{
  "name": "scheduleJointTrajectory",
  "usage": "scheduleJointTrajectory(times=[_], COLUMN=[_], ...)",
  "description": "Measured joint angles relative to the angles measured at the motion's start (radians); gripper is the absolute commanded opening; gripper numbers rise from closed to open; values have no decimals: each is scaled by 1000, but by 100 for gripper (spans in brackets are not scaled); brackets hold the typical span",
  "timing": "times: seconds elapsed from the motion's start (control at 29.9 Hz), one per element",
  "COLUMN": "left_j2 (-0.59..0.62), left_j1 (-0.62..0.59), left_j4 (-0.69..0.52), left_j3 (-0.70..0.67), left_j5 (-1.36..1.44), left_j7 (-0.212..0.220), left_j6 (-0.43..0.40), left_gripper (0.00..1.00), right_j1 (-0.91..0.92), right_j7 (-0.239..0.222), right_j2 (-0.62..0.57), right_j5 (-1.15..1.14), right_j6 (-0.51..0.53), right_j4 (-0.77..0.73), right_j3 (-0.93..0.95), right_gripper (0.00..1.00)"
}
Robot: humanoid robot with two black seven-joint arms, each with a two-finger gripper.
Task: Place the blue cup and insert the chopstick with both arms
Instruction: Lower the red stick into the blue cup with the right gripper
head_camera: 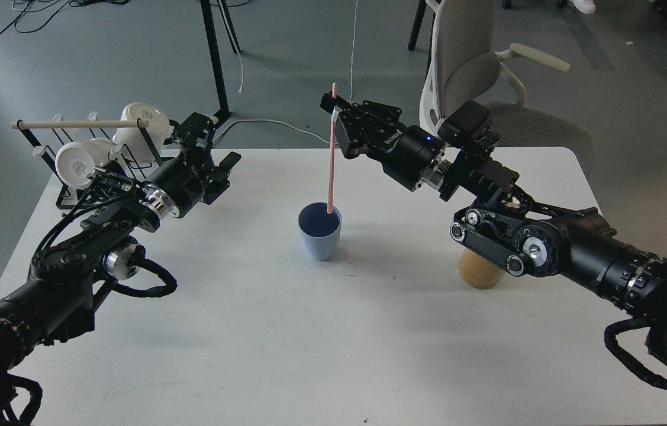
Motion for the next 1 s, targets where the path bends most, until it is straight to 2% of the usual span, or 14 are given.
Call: scheduleJointTrajectory(times=[0.33,0.57,0.67,0.84,1.0], left_j2=[-1,0,0,-1,-1], left_j1=[6,6,6,6,6], left_j4=[0,0,0,0,0], left_j3=[0,0,0,0,0], left_j5=[0,0,0,0,0], left_j7=[0,0,0,0,0], left_j6=[0,0,0,0,0], left_gripper=[94,94,94,94,94], right_j1=[-8,-13,-15,-22,-22], right_j7=[0,0,0,0,0], right_j2=[72,87,89,96,99], right_j5=[0,0,1,5,15], right_j6=[-7,-7,-7,-7,-7], right_j4=[-74,-116,-135,-139,-135], right_j3=[-6,-79,-100,-99,-89], right_gripper=[0,10,23,52,73])
